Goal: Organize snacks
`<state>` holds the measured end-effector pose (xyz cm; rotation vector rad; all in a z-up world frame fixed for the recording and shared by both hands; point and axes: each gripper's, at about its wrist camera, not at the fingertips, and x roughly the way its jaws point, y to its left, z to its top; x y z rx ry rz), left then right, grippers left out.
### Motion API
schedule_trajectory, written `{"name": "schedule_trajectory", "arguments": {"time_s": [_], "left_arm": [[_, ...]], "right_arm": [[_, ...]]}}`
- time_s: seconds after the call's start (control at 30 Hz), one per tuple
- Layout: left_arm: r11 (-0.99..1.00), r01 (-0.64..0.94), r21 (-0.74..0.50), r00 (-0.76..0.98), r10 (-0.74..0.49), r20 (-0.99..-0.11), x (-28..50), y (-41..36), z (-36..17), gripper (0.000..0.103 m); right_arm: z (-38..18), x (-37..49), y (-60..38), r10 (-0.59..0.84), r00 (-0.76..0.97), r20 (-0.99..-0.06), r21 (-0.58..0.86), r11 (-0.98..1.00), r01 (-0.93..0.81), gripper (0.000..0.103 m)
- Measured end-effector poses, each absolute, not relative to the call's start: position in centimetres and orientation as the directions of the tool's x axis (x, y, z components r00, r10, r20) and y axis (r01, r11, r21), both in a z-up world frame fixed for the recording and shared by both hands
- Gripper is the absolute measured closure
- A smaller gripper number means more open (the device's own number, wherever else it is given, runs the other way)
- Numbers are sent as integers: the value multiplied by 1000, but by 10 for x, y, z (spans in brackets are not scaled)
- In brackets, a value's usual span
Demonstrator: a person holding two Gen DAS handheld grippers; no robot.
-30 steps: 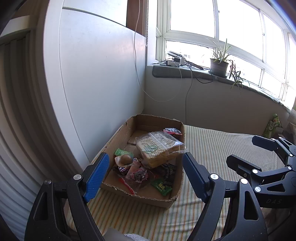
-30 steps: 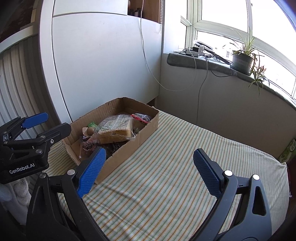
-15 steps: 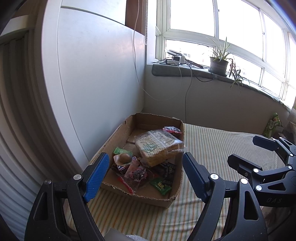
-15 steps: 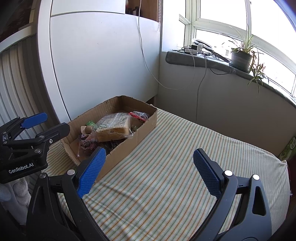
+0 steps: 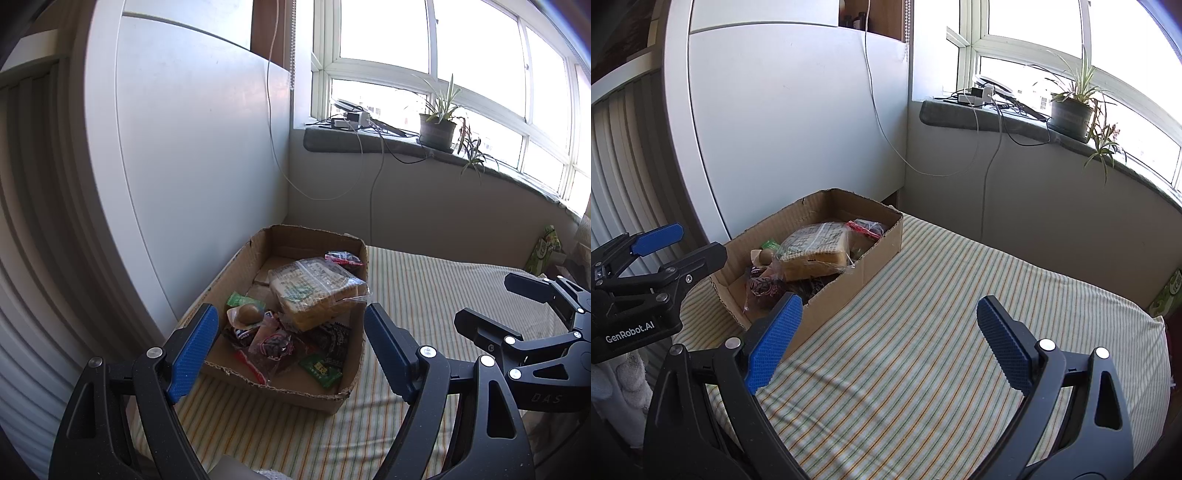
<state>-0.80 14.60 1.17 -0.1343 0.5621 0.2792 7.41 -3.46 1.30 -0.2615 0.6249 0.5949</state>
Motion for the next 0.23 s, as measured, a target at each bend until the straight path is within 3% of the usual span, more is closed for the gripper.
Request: {"name": "schedule_trajectory", "arguments": {"time_s": [0.23], "left_arm": [[955, -293, -47, 807, 220, -547, -8, 143, 10, 22]], "right_arm": [[10, 76, -43, 435, 653, -620, -48, 810, -585, 6]]}}
